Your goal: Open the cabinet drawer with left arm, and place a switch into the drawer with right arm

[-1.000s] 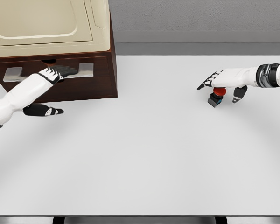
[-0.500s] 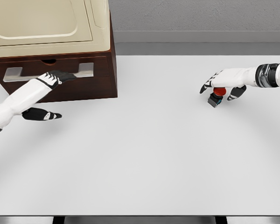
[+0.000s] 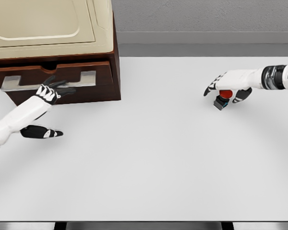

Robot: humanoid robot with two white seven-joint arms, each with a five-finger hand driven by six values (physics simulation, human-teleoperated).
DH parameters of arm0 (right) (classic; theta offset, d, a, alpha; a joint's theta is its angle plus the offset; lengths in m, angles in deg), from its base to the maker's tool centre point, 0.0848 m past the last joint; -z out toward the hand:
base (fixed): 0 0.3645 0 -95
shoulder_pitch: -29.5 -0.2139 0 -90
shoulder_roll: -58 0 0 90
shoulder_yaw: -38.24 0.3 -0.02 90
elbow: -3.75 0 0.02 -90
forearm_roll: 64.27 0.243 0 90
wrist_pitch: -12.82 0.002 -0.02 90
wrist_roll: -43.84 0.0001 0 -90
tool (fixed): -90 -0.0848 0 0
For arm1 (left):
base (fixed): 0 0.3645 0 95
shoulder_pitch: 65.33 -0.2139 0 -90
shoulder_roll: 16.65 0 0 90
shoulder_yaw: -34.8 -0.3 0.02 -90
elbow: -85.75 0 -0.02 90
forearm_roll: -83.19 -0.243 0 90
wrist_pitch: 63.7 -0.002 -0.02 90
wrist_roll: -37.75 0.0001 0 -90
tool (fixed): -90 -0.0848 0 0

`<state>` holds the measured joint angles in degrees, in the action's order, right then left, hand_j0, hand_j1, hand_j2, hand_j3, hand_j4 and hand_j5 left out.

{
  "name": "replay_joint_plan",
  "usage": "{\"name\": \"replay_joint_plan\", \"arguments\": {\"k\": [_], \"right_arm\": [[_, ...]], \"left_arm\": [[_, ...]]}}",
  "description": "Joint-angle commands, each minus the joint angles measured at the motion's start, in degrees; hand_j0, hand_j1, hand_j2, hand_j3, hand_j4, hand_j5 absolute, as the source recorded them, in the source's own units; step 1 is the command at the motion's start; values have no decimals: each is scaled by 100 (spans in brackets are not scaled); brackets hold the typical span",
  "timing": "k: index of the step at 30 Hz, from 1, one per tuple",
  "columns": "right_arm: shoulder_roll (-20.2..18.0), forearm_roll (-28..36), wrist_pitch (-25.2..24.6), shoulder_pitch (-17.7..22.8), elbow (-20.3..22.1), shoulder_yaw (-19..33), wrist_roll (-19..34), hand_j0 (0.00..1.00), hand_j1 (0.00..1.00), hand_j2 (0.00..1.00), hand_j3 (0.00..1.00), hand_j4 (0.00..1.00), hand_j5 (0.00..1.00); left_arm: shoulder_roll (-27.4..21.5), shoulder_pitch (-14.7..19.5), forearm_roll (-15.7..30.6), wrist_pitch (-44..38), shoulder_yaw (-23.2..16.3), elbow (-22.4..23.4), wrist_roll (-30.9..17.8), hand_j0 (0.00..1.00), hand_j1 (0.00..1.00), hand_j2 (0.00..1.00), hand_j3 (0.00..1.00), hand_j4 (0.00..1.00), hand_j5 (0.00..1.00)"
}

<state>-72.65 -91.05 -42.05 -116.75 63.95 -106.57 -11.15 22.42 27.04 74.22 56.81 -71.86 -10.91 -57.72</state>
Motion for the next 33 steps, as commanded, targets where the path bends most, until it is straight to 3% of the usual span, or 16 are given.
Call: {"name": "replay_joint_plan", "arguments": {"k": [1, 10, 15, 20, 23, 25, 33], "right_arm": [[-4, 15, -12, -9, 36, 6, -1, 85, 85, 85, 85, 85, 85], [-4, 15, -12, -9, 1, 6, -1, 85, 85, 85, 85, 85, 85], [13, 15, -12, -9, -43, -12, -1, 83, 83, 83, 83, 83, 83], [-4, 15, -12, -9, -52, -47, -1, 79, 79, 79, 79, 79, 79], [5, 23, -12, -9, -52, -47, -1, 69, 69, 69, 69, 69, 69], [5, 23, -12, -9, -52, -47, -1, 68, 68, 68, 68, 68, 68], [5, 23, -12, -9, -69, -47, -1, 69, 69, 69, 69, 69, 69]], "left_arm": [[-49, -35, -211, 69, 496, 95, 266, 100, 100, 100, 100, 100, 100], [-58, -1310, -193, 253, 1850, -652, 266, 100, 100, 100, 100, 100, 100], [-58, -1521, -140, 449, 2360, -652, 274, 100, 100, 100, 100, 100, 100], [-31, -1512, -140, 449, 2703, -652, 283, 100, 100, 100, 100, 100, 100], [-31, -1231, -175, 449, 2676, -661, 274, 100, 100, 100, 100, 100, 100], [13, -1046, -184, 449, 2632, -661, 274, 100, 100, 100, 100, 100, 100], [39, -958, -272, 449, 2228, -661, 257, 100, 100, 100, 100, 100, 100]]}}
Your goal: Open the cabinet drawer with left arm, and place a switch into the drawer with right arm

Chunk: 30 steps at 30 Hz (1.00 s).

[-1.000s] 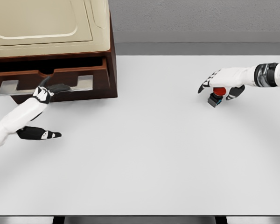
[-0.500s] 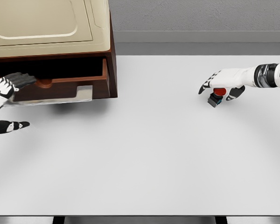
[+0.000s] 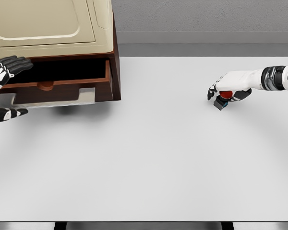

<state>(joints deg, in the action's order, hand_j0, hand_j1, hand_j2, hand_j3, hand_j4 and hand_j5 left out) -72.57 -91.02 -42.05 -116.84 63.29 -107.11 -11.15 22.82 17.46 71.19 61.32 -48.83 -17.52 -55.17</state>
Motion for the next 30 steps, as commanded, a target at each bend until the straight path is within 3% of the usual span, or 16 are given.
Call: {"name": "replay_joint_plan", "arguments": {"k": [1, 9, 13, 19, 22, 30], "right_arm": [[-4, 20, -13, 0, -56, 7, -1, 69, 69, 69, 69, 69, 69], [-4, 47, -13, 0, -56, 16, -1, 46, 46, 46, 46, 46, 46], [-4, 64, -13, 0, -48, 16, -1, 45, 45, 45, 45, 45, 45], [-4, 99, -13, -9, -4, 86, -1, 35, 35, 35, 35, 35, 35], [14, 99, -13, -35, 23, 147, -1, 37, 37, 37, 37, 37, 37], [66, 108, -13, -97, 523, 376, -1, 31, 31, 31, 31, 31, 31]], "left_arm": [[8, 0, 31, -2, -75, 0, 2, 100, 100, 100, 100, 100, 100], [395, -62, 84, -2, -49, 0, -25, 100, 100, 100, 100, 100, 100], [527, -70, 101, -2, -49, 0, -25, 100, 100, 100, 100, 100, 100], [553, -79, 119, -2, -49, 0, -25, 100, 100, 100, 100, 100, 100], [544, -79, 119, -2, -49, 0, -25, 100, 100, 100, 100, 100, 100], [553, -88, 127, -2, -49, 0, -25, 100, 100, 100, 100, 100, 100]]}}
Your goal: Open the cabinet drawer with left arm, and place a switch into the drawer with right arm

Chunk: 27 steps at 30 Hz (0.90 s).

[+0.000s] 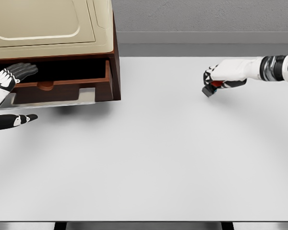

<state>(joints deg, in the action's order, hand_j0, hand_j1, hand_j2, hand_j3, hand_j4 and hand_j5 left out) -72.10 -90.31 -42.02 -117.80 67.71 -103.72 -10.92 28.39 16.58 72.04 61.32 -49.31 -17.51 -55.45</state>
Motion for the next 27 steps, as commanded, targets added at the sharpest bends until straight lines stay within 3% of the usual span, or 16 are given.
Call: {"name": "replay_joint_plan", "arguments": {"k": [1, 4, 13, 21, 25, 27], "right_arm": [[29, 38, -15, 0, 266, 81, -24, 31, 31, 31, 31, 31, 31], [125, 38, -15, -53, 565, 151, -24, 32, 32, 32, 32, 32, 32], [547, 29, -15, -448, 741, 169, -24, 32, 32, 32, 32, 32, 32], [1145, 38, -15, -782, 829, 169, -24, 33, 33, 33, 33, 33, 33], [1162, 29, -15, -870, 1514, 160, -24, 33, 33, 33, 33, 33, 33], [1338, 29, -15, -975, 1567, 134, -24, 33, 33, 33, 33, 33, 33]], "left_arm": [[-4, 0, 43, -2, 0, -1, 3, 100, 100, 100, 100, 100, 100], [-4, 0, 43, -2, -9, -1, 3, 100, 100, 100, 100, 100, 100], [-4, 0, 43, -2, 0, -1, 3, 100, 100, 100, 100, 100, 100], [-4, 0, 43, -2, 0, -1, 3, 100, 100, 100, 100, 100, 100], [5, 0, 69, -2, 0, -1, 3, 100, 100, 100, 100, 100, 100], [5, -9, 78, -2, 0, -1, 3, 100, 100, 100, 100, 100, 100]]}}
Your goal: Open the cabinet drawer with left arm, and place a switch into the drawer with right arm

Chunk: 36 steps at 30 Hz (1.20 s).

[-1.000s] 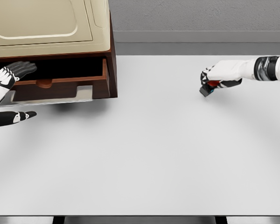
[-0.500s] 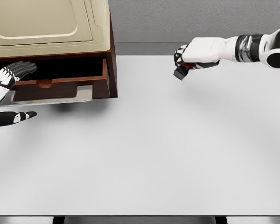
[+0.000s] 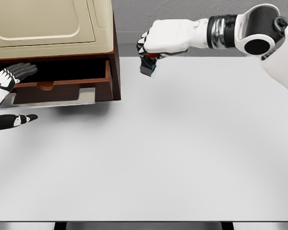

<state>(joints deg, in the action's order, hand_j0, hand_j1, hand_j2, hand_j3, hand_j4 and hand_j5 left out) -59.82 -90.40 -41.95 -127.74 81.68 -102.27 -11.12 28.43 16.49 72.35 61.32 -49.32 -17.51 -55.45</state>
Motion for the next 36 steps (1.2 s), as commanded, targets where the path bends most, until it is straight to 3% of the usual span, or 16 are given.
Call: {"name": "replay_joint_plan", "arguments": {"k": [1, 17, 36], "right_arm": [[180, 38, -22, -9, 170, -2, -4, 33, 33, 33, 33, 33, 33], [1015, 38, -22, -659, 73, -81, -4, 34, 34, 34, 34, 34, 34], [2166, 12, -22, -1046, -1456, -635, -4, 35, 35, 35, 35, 35, 35]], "left_arm": [[1, 0, 47, -2, 0, -1, 3, 100, 100, 100, 100, 100, 100], [-8, 0, 47, -2, 0, -1, 3, 100, 100, 100, 100, 100, 100], [1, 0, 47, -2, 0, -1, 3, 100, 100, 100, 100, 100, 100]]}}
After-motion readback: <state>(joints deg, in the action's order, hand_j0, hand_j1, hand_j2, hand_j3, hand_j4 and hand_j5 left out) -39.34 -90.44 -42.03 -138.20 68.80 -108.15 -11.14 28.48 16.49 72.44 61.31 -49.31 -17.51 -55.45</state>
